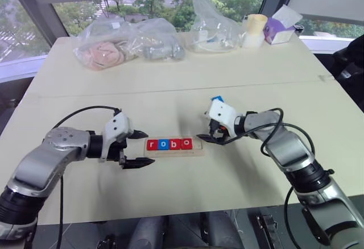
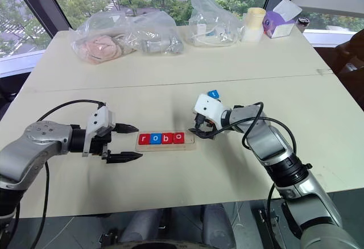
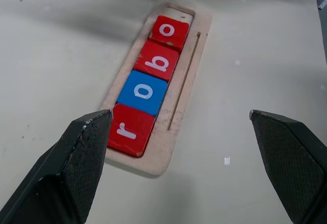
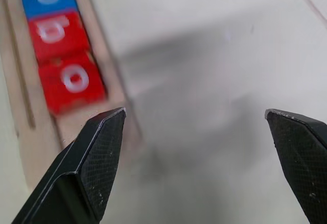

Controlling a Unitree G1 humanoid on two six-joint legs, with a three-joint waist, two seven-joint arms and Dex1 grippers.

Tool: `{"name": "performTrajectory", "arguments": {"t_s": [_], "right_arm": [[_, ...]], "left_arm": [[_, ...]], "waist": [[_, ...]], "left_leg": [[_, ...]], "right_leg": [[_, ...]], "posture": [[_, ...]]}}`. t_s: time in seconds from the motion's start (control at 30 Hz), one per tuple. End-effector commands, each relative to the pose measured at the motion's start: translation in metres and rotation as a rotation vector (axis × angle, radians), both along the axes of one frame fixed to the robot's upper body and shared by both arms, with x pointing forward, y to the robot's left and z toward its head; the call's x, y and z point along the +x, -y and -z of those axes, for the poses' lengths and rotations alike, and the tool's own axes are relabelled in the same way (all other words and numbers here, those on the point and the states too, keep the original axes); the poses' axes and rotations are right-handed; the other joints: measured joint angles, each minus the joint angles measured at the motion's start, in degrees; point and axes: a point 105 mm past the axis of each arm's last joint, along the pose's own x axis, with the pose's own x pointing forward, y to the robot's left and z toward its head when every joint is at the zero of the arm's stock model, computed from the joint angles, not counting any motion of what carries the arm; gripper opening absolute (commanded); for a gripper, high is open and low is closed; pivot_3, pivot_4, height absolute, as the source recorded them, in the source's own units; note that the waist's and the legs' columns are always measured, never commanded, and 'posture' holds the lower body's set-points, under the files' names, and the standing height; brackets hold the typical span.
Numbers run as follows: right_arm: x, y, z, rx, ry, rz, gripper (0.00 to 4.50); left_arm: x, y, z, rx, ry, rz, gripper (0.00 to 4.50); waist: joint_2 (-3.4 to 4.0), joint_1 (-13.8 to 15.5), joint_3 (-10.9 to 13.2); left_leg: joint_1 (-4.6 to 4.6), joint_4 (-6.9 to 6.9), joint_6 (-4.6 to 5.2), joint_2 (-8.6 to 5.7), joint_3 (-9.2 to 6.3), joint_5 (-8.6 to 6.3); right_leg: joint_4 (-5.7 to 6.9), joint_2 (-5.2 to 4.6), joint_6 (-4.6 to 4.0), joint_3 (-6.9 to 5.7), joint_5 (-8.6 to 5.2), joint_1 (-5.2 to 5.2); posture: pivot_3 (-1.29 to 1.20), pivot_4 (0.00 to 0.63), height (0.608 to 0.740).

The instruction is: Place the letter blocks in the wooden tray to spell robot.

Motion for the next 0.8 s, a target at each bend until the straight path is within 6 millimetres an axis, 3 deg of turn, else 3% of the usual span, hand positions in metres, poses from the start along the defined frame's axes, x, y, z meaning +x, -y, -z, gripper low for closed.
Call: {"name": "performTrajectory", "arguments": {"t_s": [0.03, 0.13, 0.4, 0.57, 0.8], "right_arm": [[0.028, 0.02, -0.021, 0.159, 0.054, 0.204, 4.41], [0.042, 0.027, -0.033, 0.359, -0.026, 0.342, 4.41], [0.065, 0.056, -0.026, 0.428, 0.002, 0.636, 4.41], [0.072, 0.043, -0.002, 0.513, -0.112, 0.691, 4.41], [0.083, 0.029, 0.011, 0.508, -0.129, 0.692, 4.41]], "left_arm": [[0.015, 0.006, -0.033, -0.145, 0.106, -0.059, 4.5], [0.029, 0.006, -0.037, -0.129, 0.187, -0.109, 4.5], [0.042, 0.012, -0.044, -0.176, 0.25, -0.153, 4.5], [0.047, 0.013, -0.04, -0.19, 0.243, -0.177, 4.5], [0.049, 0.016, -0.035, -0.195, 0.237, -0.191, 4.5]], "waist": [[-0.02, 0.1, 0.0], [-0.01, 0.0, 0.0], [-0.01, 0.0, 0.0], [0.0, -0.3, 0.0], [-0.02, -0.4, 0.0]], "left_leg": [[0.0, 0.02, 0.0, 0.0, 0.0, 0.0], [0.0, 0.07, -0.05, 0.0, -0.04, 0.05], [0.02, -0.04, -0.06, -0.01, 0.02, 0.05], [0.03, -0.01, -0.06, -0.01, 0.04, 0.06], [0.13, 0.02, -0.06, 0.03, 0.1, 0.07]], "right_leg": [[0.01, 0.0, 0.0, 0.0, 0.0, 0.01], [0.03, 0.05, 0.19, 0.0, 0.17, 0.03], [0.0, 0.05, 0.25, 0.02, 0.22, 0.01], [0.03, 0.07, 0.24, 0.03, 0.23, 0.01], [0.07, 0.15, 0.21, 0.08, 0.25, 0.06]], "posture": [[0.0, 0.15, 0.74], [0.0, 0.15, 0.74], [0.0, 0.15, 0.74], [0.0, 0.15, 0.74], [0.0, 0.15, 0.74]]}}
